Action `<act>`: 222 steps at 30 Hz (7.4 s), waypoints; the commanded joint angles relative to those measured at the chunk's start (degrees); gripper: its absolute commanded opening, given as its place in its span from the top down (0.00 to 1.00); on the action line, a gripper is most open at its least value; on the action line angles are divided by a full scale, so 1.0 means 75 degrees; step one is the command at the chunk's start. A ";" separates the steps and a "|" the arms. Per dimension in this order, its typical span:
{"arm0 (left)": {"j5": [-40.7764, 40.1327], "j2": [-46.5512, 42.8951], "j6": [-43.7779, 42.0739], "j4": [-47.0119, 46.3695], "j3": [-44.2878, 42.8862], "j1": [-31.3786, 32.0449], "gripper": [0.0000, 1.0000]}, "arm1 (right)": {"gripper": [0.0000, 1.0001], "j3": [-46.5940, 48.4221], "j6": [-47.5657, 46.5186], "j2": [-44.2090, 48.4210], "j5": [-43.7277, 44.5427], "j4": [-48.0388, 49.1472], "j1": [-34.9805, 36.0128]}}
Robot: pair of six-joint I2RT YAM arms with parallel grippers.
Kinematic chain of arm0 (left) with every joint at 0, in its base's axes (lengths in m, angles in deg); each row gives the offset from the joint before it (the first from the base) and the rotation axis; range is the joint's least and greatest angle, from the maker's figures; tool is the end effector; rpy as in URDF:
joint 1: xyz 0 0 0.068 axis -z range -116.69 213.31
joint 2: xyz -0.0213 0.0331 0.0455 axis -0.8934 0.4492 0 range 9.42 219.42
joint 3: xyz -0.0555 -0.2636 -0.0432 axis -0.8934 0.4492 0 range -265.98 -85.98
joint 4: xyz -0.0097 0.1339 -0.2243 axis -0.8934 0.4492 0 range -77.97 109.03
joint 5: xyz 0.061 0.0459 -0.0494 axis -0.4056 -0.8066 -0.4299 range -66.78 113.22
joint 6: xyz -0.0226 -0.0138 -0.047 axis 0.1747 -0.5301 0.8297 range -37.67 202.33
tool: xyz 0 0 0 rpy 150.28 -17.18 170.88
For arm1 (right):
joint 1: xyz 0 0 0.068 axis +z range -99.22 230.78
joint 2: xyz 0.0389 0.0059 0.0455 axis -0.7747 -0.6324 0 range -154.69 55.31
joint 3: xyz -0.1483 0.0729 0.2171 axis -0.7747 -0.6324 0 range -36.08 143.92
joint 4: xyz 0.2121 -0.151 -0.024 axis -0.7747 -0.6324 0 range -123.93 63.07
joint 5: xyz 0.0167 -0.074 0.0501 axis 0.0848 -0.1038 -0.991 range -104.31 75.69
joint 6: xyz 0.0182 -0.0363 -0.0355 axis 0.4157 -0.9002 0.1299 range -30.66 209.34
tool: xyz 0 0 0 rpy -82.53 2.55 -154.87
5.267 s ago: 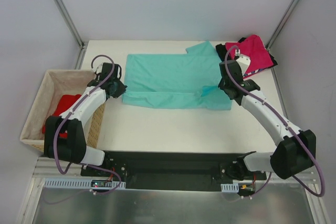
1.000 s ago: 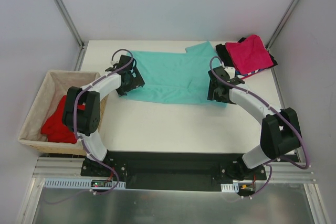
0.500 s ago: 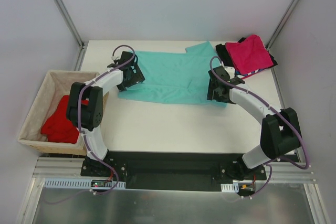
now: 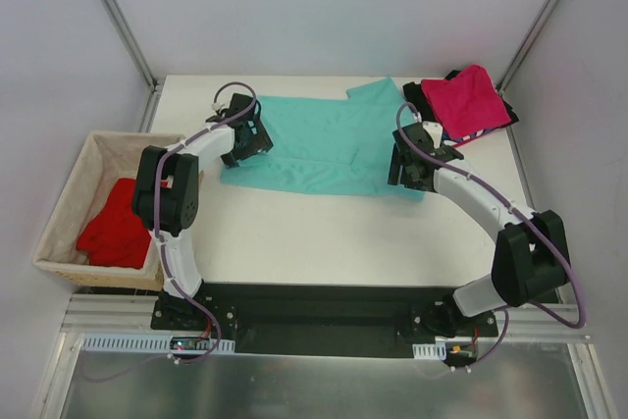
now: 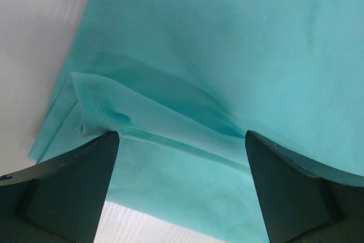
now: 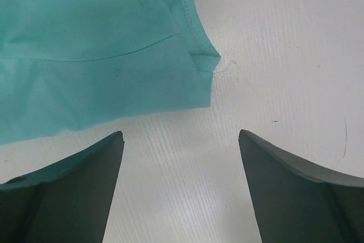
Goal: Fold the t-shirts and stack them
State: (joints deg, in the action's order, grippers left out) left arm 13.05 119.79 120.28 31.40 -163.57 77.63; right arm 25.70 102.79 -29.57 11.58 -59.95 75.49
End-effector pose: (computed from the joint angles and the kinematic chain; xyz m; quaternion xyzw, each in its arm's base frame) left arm 0.4058 -0.0972 0.1927 -0.2210 0.9164 -0.0670 0.3269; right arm 0.2832 0.1132 0.2476 -0.0266 0.9342 -0.1097 0.3385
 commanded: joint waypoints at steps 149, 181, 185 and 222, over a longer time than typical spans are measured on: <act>-0.0613 -0.1543 -0.0607 0.0826 0.0325 0.0574 0.11 | 0.14 0.2029 -0.0434 -0.1039 0.0324 -0.1130 -0.1256; -0.0577 0.0624 -0.1158 0.1635 -0.1070 0.0586 0.10 | 0.13 0.1606 -0.0739 -0.2651 -0.2514 0.1179 -0.0529; -0.0542 0.0835 -0.1170 0.1647 -0.1245 0.0516 0.10 | 0.13 0.1700 -0.0739 -0.2862 -0.2526 0.1238 -0.0541; -0.0424 -0.0078 -0.0420 0.1588 0.1085 0.0632 0.11 | 0.13 -0.0326 -0.0188 -0.1948 -0.2842 0.1332 -0.0576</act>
State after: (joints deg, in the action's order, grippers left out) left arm 10.73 119.92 115.17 38.33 -160.33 81.28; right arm 25.85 99.84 -45.51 -8.57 -46.88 70.90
